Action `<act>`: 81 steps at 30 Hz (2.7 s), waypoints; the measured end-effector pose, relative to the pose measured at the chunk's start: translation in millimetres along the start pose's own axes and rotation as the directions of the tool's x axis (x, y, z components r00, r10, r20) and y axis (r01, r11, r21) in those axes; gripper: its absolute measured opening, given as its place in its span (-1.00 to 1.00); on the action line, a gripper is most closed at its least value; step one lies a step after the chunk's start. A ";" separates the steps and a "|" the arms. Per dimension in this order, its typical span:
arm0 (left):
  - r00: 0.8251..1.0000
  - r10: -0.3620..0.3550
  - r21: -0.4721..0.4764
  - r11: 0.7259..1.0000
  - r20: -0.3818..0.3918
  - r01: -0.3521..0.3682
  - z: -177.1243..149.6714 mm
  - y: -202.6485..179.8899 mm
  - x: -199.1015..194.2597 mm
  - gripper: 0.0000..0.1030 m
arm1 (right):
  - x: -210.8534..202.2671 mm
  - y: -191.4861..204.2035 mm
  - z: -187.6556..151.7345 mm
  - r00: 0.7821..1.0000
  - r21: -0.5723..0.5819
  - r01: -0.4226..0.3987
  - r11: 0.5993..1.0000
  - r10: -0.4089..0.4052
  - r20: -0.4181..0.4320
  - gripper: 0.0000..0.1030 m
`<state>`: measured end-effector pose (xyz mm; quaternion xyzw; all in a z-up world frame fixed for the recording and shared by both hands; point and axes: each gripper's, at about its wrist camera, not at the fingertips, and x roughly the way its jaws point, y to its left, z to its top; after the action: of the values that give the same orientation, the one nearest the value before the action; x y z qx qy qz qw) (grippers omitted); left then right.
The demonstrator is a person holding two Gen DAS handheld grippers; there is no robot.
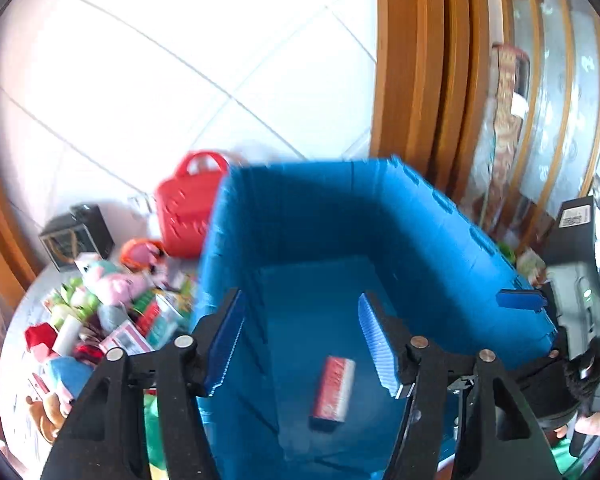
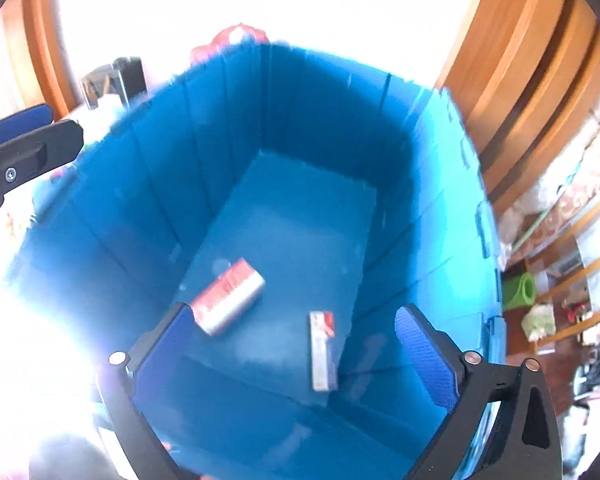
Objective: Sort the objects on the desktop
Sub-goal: 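Return both tools to the pile and approach the tube and white bottle, then grasp the pink-labelled tube with the left tool while the right tool grasps the white bottle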
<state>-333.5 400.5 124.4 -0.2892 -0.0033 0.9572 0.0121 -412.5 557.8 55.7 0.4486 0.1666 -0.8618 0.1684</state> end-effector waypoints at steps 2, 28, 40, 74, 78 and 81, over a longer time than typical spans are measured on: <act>0.996 0.030 -0.009 1.000 0.078 -0.030 -8.2 15.8 -20.8 0.37 | -14.4 12.2 -3.3 0.997 0.032 -0.004 0.999 0.001 0.078 0.99; 0.979 0.194 -0.152 0.968 -0.068 -0.202 -219.8 362.1 -86.4 0.57 | -37.4 331.3 -73.3 0.893 0.177 -0.152 0.972 0.058 0.445 1.00; 0.946 0.170 -0.150 0.964 -0.277 -0.218 -313.7 353.0 -16.6 0.52 | 79.5 343.8 -122.7 0.978 0.209 -0.148 0.967 0.112 0.175 1.00; 0.885 0.107 -0.181 0.961 -0.454 -0.209 -390.5 279.9 59.6 0.22 | 192.4 395.5 -198.6 0.964 0.046 -0.264 0.963 0.264 0.018 0.08; 0.889 0.060 -0.194 0.967 -0.455 -0.164 -401.5 255.4 38.4 0.22 | 175.9 356.6 -194.5 0.967 0.109 -0.256 0.960 0.255 0.023 0.05; 0.876 0.070 -0.124 0.981 -0.478 -0.146 -411.2 234.6 41.5 0.22 | 169.7 341.4 -195.6 0.963 0.137 -0.268 0.954 0.267 0.025 0.05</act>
<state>-145.3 166.8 -244.0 -0.5129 -0.0592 0.8540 -0.0640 -213.8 316.5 -237.5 0.4752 0.0432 -0.8418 0.2523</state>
